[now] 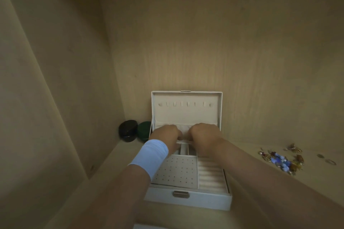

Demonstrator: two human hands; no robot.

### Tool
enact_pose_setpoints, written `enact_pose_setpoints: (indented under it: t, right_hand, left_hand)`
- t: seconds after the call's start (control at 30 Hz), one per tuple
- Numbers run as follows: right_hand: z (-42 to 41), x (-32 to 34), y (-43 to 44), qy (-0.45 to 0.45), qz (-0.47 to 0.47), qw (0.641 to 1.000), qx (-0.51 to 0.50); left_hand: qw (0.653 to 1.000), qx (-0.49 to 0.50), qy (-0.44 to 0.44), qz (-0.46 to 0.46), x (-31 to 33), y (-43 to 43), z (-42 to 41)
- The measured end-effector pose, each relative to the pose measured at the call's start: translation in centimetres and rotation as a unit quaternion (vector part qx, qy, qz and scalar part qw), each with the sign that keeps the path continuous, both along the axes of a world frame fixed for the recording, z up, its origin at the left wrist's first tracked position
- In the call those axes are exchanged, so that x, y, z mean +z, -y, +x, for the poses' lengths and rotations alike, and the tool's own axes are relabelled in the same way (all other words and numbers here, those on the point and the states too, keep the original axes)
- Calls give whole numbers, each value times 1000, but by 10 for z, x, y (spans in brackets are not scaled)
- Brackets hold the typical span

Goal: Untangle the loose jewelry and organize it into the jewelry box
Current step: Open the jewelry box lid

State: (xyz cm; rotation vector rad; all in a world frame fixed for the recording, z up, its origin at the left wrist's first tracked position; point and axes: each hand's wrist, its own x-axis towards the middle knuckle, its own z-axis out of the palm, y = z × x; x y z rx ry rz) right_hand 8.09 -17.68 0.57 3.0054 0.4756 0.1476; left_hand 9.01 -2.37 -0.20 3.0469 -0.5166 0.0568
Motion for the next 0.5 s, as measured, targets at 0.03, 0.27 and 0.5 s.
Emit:
enact_pose_setpoints:
  t: [0.03, 0.27, 0.5]
  right_hand:
    - [1, 0, -2, 6, -4, 1000, -4]
    - [-1, -3, -5, 32, -43, 999, 9]
    - [-7, 3, 3, 41, 41, 998, 13]
  left_hand:
    - [1000, -4, 7, 4, 0, 1, 2]
    - [999, 18, -9, 45, 1, 7, 15]
    - [998, 2, 53, -33, 13, -1, -2]
